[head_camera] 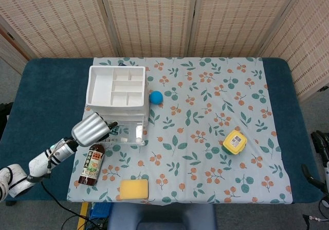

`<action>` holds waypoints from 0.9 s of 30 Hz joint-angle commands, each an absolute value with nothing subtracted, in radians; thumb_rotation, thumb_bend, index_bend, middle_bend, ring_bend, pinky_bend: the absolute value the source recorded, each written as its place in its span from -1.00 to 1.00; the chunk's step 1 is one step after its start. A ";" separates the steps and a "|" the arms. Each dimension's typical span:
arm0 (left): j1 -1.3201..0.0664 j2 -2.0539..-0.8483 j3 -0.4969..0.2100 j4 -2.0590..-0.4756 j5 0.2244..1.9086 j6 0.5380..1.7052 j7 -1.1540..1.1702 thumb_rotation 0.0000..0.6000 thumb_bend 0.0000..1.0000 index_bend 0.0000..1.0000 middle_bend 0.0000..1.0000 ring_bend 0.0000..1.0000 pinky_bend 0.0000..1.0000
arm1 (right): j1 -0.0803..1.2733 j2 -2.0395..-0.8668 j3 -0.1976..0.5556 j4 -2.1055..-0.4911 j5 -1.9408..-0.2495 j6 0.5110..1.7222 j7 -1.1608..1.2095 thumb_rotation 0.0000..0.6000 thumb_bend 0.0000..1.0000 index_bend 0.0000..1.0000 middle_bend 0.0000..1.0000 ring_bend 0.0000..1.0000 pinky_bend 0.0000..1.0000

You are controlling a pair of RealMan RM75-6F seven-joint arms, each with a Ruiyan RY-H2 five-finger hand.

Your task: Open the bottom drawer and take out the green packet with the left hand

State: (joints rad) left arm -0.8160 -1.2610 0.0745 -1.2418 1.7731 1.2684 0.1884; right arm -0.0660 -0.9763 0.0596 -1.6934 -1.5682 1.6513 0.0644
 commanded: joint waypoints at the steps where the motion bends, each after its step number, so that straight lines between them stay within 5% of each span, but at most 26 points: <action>1: -0.777 -1.246 0.073 -1.261 1.747 1.289 0.184 1.00 -0.43 -0.02 0.79 1.00 1.00 | -0.062 -0.979 0.061 -1.691 -1.572 1.650 0.067 1.00 -0.27 -1.00 -0.86 -1.00 -1.00; 16: -0.625 -1.246 0.062 -1.180 1.602 1.273 0.114 1.00 -0.43 -0.02 0.79 1.00 1.00 | -0.049 -0.983 0.059 -1.689 -1.593 1.645 0.069 1.00 -0.27 -1.00 -0.86 -1.00 -1.00; 27: -0.597 -1.284 0.035 -1.096 1.459 1.087 0.102 1.00 -0.43 -0.06 0.79 1.00 1.00 | -0.055 -0.981 0.054 -1.702 -1.599 1.656 0.056 1.00 -0.27 -1.00 -0.86 -1.00 -1.00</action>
